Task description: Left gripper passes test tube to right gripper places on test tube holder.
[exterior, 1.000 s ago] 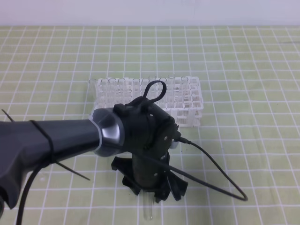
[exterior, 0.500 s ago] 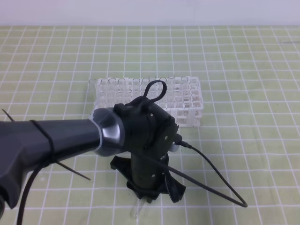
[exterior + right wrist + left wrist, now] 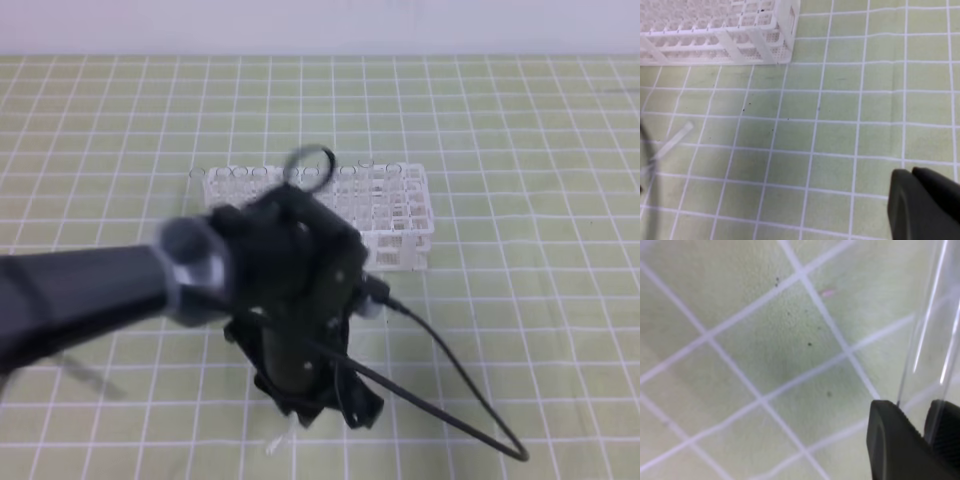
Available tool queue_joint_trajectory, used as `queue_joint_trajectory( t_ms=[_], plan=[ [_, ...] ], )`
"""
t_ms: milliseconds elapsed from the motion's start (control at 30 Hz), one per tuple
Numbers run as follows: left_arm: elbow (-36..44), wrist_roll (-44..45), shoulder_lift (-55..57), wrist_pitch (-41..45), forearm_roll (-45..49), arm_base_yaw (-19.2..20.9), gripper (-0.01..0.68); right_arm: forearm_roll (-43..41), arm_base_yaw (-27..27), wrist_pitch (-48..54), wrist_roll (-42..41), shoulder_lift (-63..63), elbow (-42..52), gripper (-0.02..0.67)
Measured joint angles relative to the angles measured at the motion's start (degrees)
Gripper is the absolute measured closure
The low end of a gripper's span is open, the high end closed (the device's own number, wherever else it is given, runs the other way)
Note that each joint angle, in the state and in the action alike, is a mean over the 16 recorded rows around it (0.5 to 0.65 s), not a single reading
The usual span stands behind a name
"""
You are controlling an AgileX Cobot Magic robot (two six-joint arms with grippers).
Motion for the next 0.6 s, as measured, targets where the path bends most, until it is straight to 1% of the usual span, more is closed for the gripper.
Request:
queue_joint_trajectory(
  t_ms=[300,467,600],
  plan=[
    [1.2,3.1,-14.1,-1.9,2.3,0.0,0.668,3.4,0.0,1.6,-2.7,-0.1,-0.9,0.651],
    [6.0,4.1,-24.4,-6.4,4.3,0.0,0.666,6.7,0.0,2.6,-5.0,-0.1,-2.7,0.651],
    [12.9,4.0,-33.4,-11.5,5.7,0.0,0.666,10.0,0.0,3.3,-7.2,0.1,-4.4,0.651]
  ],
)
